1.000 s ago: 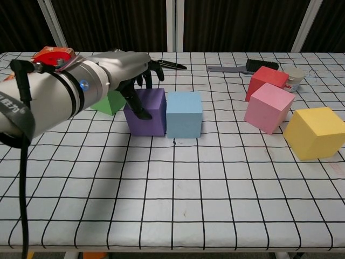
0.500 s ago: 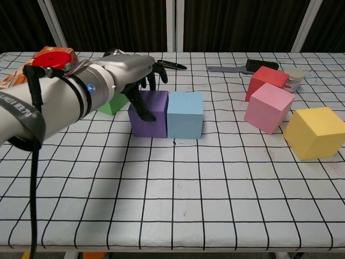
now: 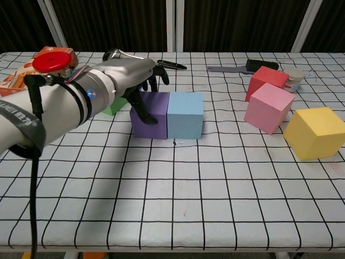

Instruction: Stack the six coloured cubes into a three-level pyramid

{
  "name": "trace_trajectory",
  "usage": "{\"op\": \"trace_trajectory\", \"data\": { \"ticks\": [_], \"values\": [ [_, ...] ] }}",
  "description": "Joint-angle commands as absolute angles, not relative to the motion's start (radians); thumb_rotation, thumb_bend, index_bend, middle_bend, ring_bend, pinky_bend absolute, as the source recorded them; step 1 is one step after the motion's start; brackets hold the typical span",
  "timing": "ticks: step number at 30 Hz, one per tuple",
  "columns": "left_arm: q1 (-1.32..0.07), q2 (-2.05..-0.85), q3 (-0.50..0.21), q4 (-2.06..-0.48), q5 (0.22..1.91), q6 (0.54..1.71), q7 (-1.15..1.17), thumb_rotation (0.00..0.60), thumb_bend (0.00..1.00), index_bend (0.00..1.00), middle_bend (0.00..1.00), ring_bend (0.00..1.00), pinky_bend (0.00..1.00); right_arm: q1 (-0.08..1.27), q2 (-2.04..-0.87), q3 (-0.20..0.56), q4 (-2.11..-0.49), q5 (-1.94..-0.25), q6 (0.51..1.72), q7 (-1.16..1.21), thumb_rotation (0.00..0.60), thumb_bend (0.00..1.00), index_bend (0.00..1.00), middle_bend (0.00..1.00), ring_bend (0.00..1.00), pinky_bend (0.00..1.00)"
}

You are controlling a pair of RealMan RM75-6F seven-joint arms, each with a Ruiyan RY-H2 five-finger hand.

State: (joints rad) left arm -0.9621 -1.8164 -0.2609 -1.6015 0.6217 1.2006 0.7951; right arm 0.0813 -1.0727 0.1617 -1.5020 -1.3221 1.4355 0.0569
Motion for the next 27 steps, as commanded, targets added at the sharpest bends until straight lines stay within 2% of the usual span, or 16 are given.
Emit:
{"op": "trace_trajectory", "data": {
  "ticks": [1, 6, 20, 27],
  "values": [
    [-0.957, -1.813, -0.260, -1.601, 0.629, 1.192, 0.783, 0.600, 0.17, 0.16, 0.40, 0.27, 0.22, 0.081, -1.072, 0.162, -1.503, -1.320, 1.435, 0.057, 0.600, 0.19, 0.00, 0.00, 0.00, 0.00],
    [-0.952, -1.812, -0.260, -1.597, 0.644, 1.186, 0.767, 0.600, 0.16, 0.14, 0.28, 0.26, 0.22, 0.080, -1.072, 0.161, -1.505, -1.319, 1.432, 0.054, 0.600, 0.19, 0.00, 0.00, 0.00, 0.00],
    [-0.947, -1.810, -0.255, -1.607, 0.649, 1.172, 0.758, 0.600, 0.15, 0.14, 0.21, 0.19, 0.22, 0.079, -1.068, 0.158, -1.509, -1.318, 1.426, 0.052, 0.600, 0.19, 0.00, 0.00, 0.00, 0.00],
    [-0.941, -1.800, -0.256, -1.627, 0.667, 1.184, 0.754, 0.600, 0.14, 0.13, 0.14, 0.14, 0.22, 0.079, -1.062, 0.160, -1.517, -1.321, 1.430, 0.049, 0.600, 0.19, 0.00, 0.00, 0.00, 0.00]
  ]
}}
